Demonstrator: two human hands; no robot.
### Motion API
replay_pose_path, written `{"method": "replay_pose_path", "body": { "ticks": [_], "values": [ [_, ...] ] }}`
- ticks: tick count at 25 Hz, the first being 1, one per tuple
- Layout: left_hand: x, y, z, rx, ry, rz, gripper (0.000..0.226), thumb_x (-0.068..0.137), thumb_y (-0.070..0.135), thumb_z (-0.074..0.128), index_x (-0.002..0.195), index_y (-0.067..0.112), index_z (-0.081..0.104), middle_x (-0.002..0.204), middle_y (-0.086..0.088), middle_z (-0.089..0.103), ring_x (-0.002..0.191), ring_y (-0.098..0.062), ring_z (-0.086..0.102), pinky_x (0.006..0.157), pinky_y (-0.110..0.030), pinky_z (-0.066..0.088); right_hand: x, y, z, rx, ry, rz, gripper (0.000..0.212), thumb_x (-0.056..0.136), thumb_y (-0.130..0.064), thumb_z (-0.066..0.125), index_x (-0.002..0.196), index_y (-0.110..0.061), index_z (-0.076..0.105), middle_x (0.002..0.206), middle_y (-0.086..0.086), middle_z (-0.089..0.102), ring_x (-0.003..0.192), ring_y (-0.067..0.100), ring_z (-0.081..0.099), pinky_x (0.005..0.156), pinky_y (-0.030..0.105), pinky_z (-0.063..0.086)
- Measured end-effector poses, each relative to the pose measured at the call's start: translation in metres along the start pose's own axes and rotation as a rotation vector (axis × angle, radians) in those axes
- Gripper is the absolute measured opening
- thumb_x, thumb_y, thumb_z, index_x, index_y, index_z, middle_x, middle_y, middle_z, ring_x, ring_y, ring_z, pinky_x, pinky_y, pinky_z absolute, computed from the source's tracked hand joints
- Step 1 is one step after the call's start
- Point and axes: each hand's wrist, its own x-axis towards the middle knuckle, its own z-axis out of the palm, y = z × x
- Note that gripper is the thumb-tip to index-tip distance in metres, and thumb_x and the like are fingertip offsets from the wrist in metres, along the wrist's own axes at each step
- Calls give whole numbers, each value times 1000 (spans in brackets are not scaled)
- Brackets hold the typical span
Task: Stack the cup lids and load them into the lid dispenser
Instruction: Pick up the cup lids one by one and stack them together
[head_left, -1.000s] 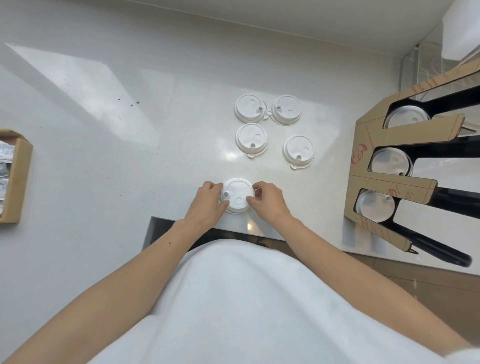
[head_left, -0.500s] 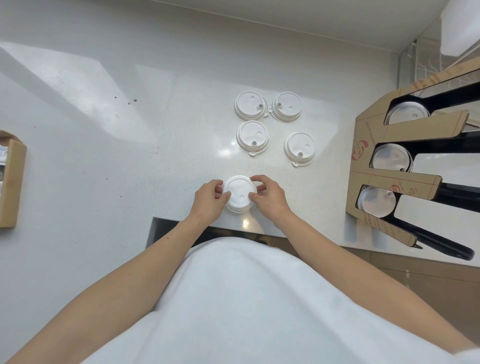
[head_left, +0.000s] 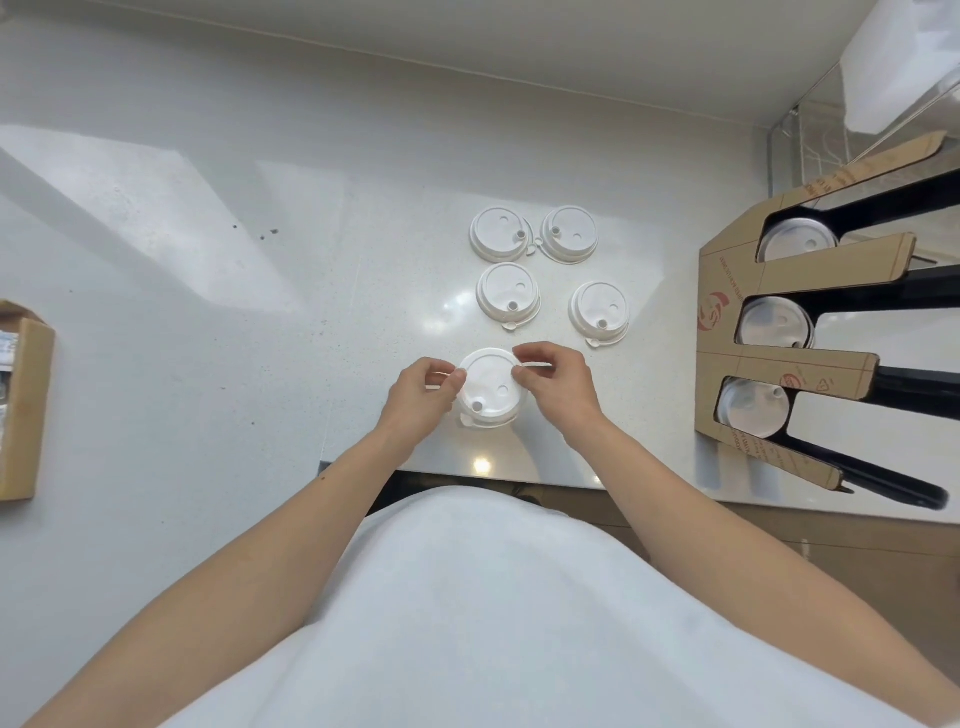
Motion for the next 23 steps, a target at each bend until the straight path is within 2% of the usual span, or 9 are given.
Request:
{"method": "replay_pose_path", "body": {
  "ticks": [2,5,8,11,13,16,20,23],
  "values": [
    [1,6,-5,-50,-54,14,31,95,38,65,118,17,65,108,-6,71,93,-24,72,93,-39,59,0,-4,1,15,9,-13,23,89,-10,68,111,-16,71,109,-4,72,96,13,69,77,20,48],
    [2,13,-10,-92,-132,63,29,96,29,66,119,11,66,102,-9,72,99,-29,72,88,-34,60,-5,-10,3,69,53,-40,21,89,-9,68,110,-14,71,107,-3,73,96,13,70,83,23,50],
    [3,18,-14,-145,-148,55,31,96,24,66,121,5,65,105,-16,75,99,-31,74,90,-40,61,-9,-13,1,92,113,-48,26,90,-17,69,116,-13,69,113,-2,71,101,14,68,86,25,51],
    [1,24,-13,-197,-162,47,34,96,22,67,124,2,62,105,-18,76,97,-28,75,86,-35,62,-12,-10,-1,152,133,6,26,89,-23,72,114,-15,69,107,-1,71,102,18,69,91,35,56],
    [-3,28,-9,-258,-151,43,31,96,21,66,122,4,61,100,-15,76,93,-24,74,79,-28,62,-12,-9,-3,219,128,21,22,87,-20,74,108,-15,71,102,3,72,98,21,70,93,42,58],
    [-7,37,3,-341,-125,43,27,97,19,65,121,9,58,97,-15,75,90,-20,74,73,-24,61,-9,-11,-12,272,119,2,20,85,-17,76,104,-20,70,98,1,70,95,22,71,93,43,58],
    [-6,52,25,-394,-86,20,25,96,18,65,119,11,57,99,-15,74,91,-22,73,78,-28,61,6,-13,-33,292,110,-7,25,83,-16,77,106,-17,70,100,0,70,96,18,70,95,44,57],
    [-1,63,39,-391,-33,18,27,95,21,68,117,6,60,98,-13,71,94,-23,71,84,-31,60,19,-13,-50,298,91,-24,23,83,-15,77,105,-15,71,99,0,72,94,16,71,94,44,57]
  ]
}}
